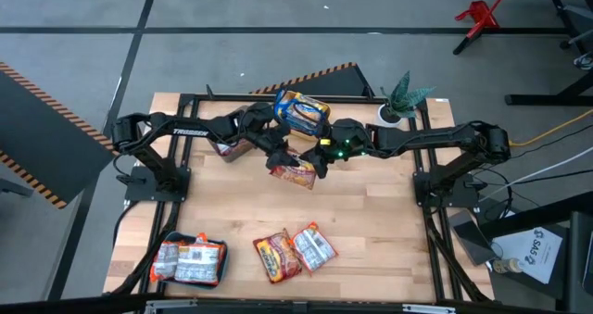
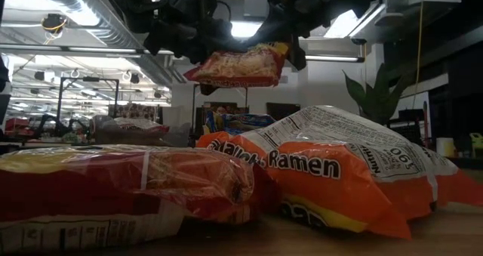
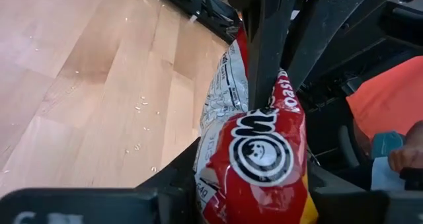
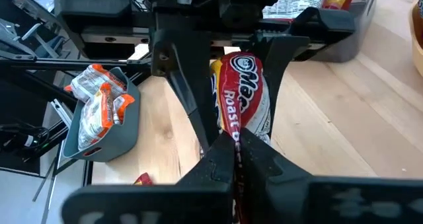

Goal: Sort Maruchan noodles
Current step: Put the red noodle pack into the gray bin

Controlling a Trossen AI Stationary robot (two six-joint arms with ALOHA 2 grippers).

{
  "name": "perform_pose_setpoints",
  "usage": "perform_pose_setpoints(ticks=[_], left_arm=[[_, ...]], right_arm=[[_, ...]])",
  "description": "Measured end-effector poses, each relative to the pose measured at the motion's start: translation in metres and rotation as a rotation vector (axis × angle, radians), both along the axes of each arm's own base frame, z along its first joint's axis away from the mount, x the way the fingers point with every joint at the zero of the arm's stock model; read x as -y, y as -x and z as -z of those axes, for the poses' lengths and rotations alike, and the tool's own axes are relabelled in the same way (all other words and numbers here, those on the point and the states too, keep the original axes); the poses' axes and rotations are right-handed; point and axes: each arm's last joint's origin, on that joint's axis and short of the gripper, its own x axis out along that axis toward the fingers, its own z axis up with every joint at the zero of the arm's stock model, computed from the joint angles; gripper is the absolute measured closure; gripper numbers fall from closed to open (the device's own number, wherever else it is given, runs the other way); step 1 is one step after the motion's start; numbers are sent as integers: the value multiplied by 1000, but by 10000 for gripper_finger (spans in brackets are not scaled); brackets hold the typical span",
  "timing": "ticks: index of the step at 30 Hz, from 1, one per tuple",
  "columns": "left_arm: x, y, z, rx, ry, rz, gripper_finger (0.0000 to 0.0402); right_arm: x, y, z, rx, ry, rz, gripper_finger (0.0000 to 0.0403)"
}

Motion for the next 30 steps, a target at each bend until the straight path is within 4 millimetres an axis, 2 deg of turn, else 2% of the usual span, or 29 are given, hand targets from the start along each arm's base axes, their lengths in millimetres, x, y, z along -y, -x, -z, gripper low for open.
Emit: perform_pose_setpoints(ticks=[4, 9, 13, 16, 23, 30], left_arm=[[-2, 1, 0, -6, -2, -14, 285], [-15, 6, -1, 10, -8, -22, 285], [-29, 16, -9, 40, -12, -40, 286], [-43, 23, -9, 38, -11, -82, 286], [-75, 44, -7, 51, -55, -99, 286], [-108, 72, -13, 127, -27, -70, 286]], right_arm=[[0, 0, 0, 5, 20, -20, 366], [11, 2, -2, 18, -1, -30, 276], [25, 12, -15, 58, -29, -17, 212], [33, 23, -30, 111, -12, 17, 180], [45, 47, -56, 183, 46, 99, 153], [45, 52, -52, 111, 64, 130, 152]])
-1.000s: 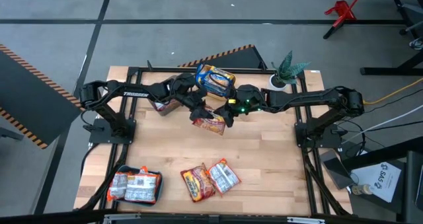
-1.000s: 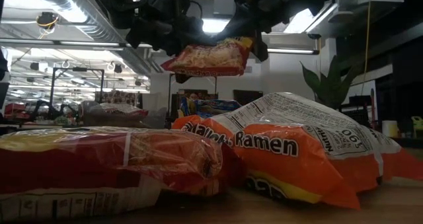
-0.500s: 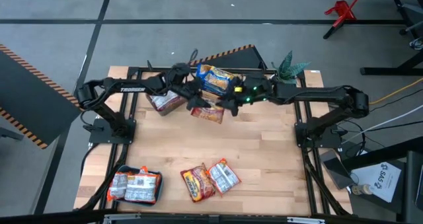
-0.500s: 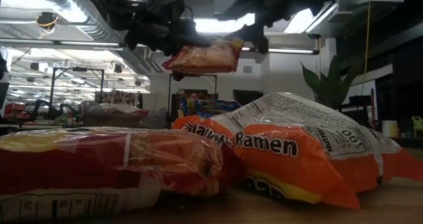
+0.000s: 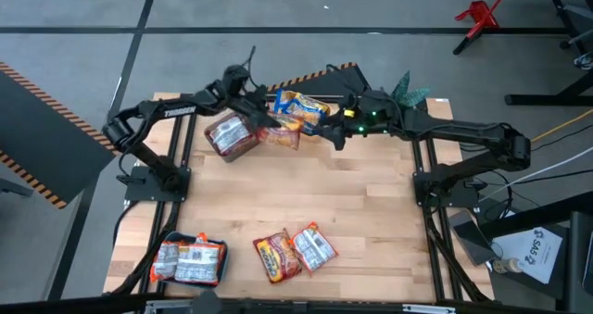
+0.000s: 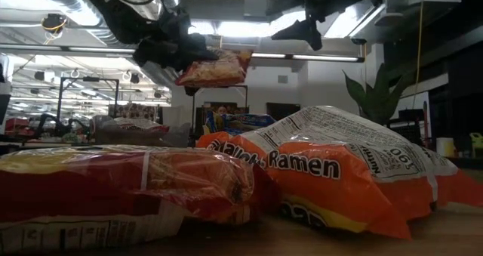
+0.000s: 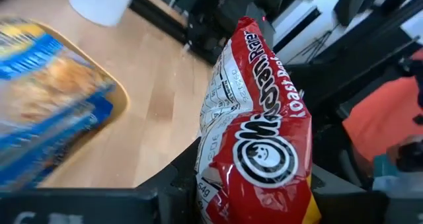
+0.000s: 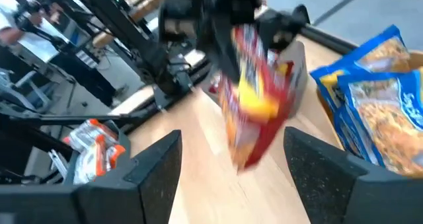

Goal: Sort Maruchan noodles
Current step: Put the red noodle pack into the gray bin

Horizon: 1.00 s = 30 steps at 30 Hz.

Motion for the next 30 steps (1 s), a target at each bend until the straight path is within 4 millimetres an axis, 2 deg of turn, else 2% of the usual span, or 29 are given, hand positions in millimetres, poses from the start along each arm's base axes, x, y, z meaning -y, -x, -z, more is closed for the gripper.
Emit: perform_pose_setpoints(ticks=[7, 15, 24, 30], left_arm=[[-38, 27, -28, 82, -49, -44, 286], [-58, 40, -62, 260, -426, 32, 285], [-83, 81, -60, 256, -535, -52, 284], [-87, 92, -59, 278, -554, -40, 283]], right_arm=[[1, 2, 4, -51, 9, 56, 152], [3, 2, 5, -67, 24, 120, 152], [5, 5, 9, -114, 20, 200, 152], [6, 5, 9, -119, 43, 264, 152]])
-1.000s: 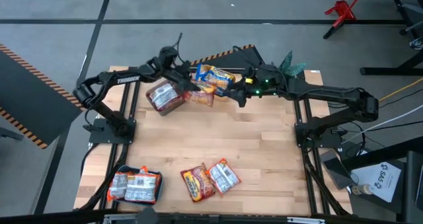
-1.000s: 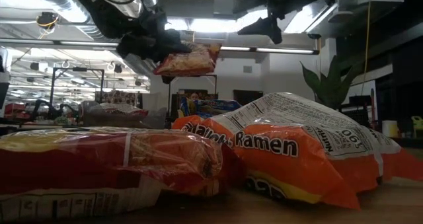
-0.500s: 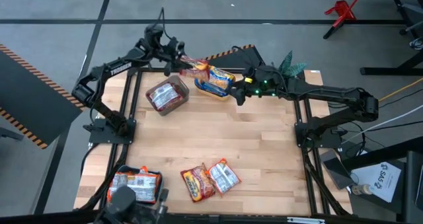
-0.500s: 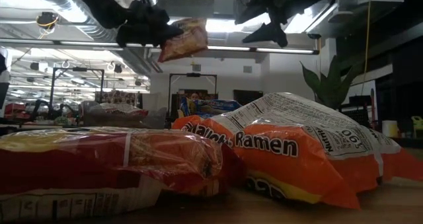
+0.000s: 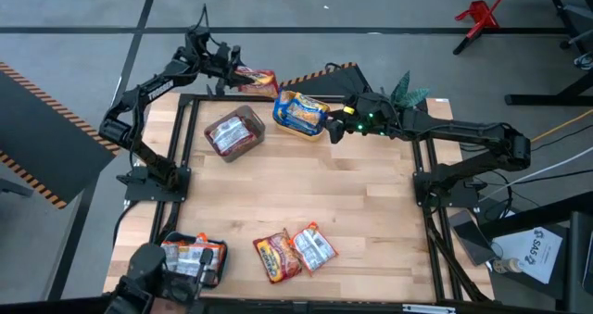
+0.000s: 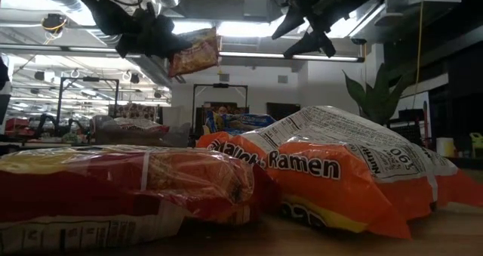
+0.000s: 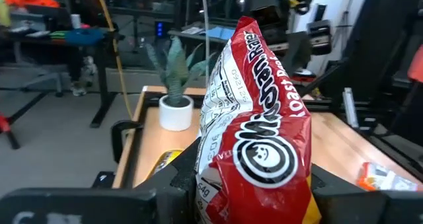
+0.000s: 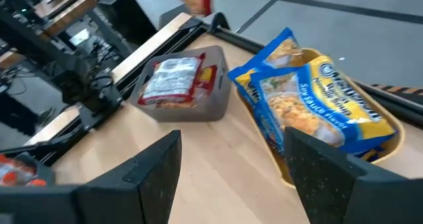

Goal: Sort Maruchan noodles
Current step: Put the red noodle pack into the gray bin

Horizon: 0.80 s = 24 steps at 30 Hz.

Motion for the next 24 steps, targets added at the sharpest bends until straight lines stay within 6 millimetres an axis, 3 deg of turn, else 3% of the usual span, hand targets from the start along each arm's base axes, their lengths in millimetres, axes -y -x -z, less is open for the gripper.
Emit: perform_pose_setpoints(ticks=[7, 11, 14, 18, 24], left_arm=[[-3, 14, 12, -71, -45, -92, 283], [4, 16, 21, -168, 24, -126, 283], [22, 11, 22, -392, -124, -223, 282], [53, -1, 15, -719, -376, -183, 282], [78, -19, -13, -717, -533, -116, 282]], right_arm=[[1, 0, 0, -3, 11, 23, 152], [1, 0, 0, -5, 15, 33, 152], [1, 1, 1, -10, 18, 42, 152], [1, 1, 1, -22, 20, 53, 152], [2, 2, 2, -30, 23, 63, 152]])
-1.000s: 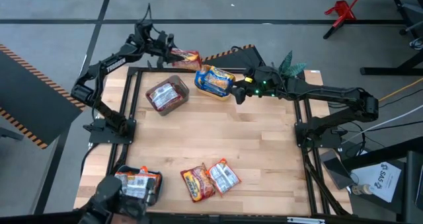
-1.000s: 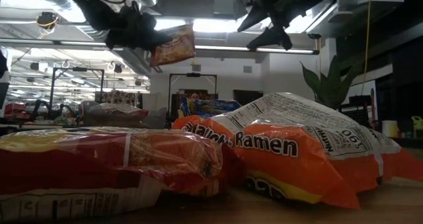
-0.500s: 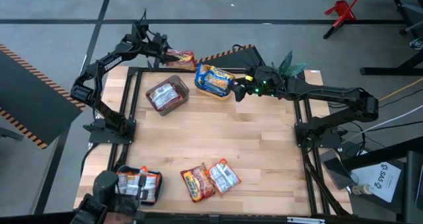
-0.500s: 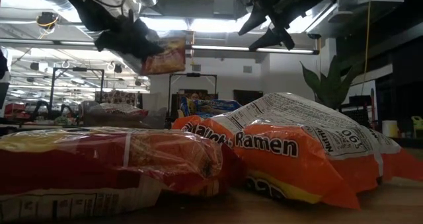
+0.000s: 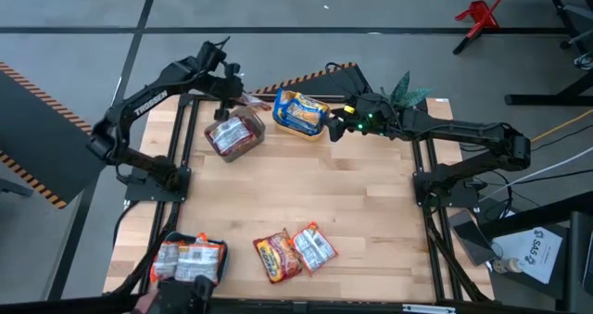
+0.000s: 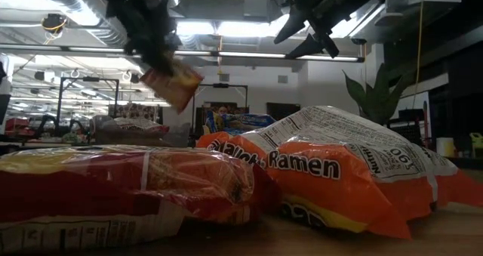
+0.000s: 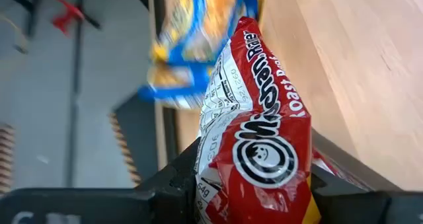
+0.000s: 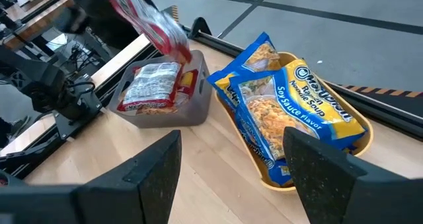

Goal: Sort Maruchan noodles
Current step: Put the red noodle pack into the gray bin

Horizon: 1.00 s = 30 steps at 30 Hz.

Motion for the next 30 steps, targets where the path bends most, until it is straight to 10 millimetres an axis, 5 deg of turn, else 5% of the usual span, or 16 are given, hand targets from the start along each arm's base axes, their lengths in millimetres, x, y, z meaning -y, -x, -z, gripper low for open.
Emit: perform_pose_setpoints(ticks=[8, 15, 30], left_arm=[[19, -16, -28, -241, -321, 173, 282], [37, -30, -21, -347, -355, 297, 282], [24, -57, 20, -570, -307, 337, 282]], right_arm=[[0, 0, 1, -9, 0, -1, 152], [-1, 2, 5, -54, -15, 1, 152], [2, -8, 21, -115, -36, -2, 152]])
